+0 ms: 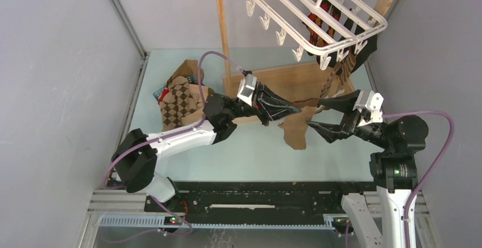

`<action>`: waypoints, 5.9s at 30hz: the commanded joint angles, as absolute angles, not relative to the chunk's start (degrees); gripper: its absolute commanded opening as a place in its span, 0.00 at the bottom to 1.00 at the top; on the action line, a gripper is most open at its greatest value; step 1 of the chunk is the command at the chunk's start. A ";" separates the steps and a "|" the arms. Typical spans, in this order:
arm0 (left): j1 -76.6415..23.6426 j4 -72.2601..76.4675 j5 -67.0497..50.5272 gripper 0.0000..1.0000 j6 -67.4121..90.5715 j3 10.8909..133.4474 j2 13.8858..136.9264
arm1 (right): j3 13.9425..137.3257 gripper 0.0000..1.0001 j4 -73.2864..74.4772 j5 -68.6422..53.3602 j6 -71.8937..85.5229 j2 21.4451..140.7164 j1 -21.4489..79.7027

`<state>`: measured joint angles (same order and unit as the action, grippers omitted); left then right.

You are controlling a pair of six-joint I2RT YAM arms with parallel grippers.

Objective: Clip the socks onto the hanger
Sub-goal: Pick up the sock from the bin, then open the clamp at the hanger.

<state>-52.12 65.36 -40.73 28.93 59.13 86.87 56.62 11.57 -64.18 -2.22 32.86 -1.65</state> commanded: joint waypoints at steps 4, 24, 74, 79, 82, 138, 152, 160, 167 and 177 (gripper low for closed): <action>-52.83 68.60 -40.94 0.00 31.11 63.44 85.53 | 55.74 0.70 0.70 -60.82 -0.85 34.29 2.83; -53.06 73.47 -38.59 0.00 37.00 69.22 82.62 | 57.04 0.57 -21.31 -58.58 16.50 36.69 8.70; -58.60 44.20 -14.79 0.93 12.13 68.52 81.71 | 54.07 0.00 21.11 -35.96 -8.37 22.10 -5.32; -59.15 44.56 -9.64 0.92 6.86 73.33 86.33 | 53.77 0.00 22.03 -34.90 -8.39 21.65 -6.00; -59.15 44.56 -7.65 0.93 4.41 76.07 88.55 | 53.21 0.00 22.07 -34.40 -7.88 21.25 -6.30; -59.85 46.05 -1.47 0.66 12.51 93.74 101.72 | 51.55 0.00 17.62 -36.98 -3.44 22.23 -9.05; -60.47 46.49 -0.79 0.59 13.37 95.45 102.82 | 51.15 0.00 17.40 -37.53 -2.90 22.14 -9.57; -60.56 46.57 -1.04 0.57 14.22 96.63 103.20 | 51.00 0.00 17.59 -37.79 -2.90 21.97 -9.84; -60.56 45.98 -1.54 0.32 14.59 96.83 103.16 | 51.04 0.00 17.54 -38.10 -2.82 21.88 -10.17; -60.52 44.85 -1.73 0.10 15.58 96.90 102.18 | 50.99 0.00 14.65 -43.59 1.84 23.52 -10.46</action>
<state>-60.25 44.64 -1.65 14.63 93.23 103.24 51.27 18.76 -40.01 -2.13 21.85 -10.11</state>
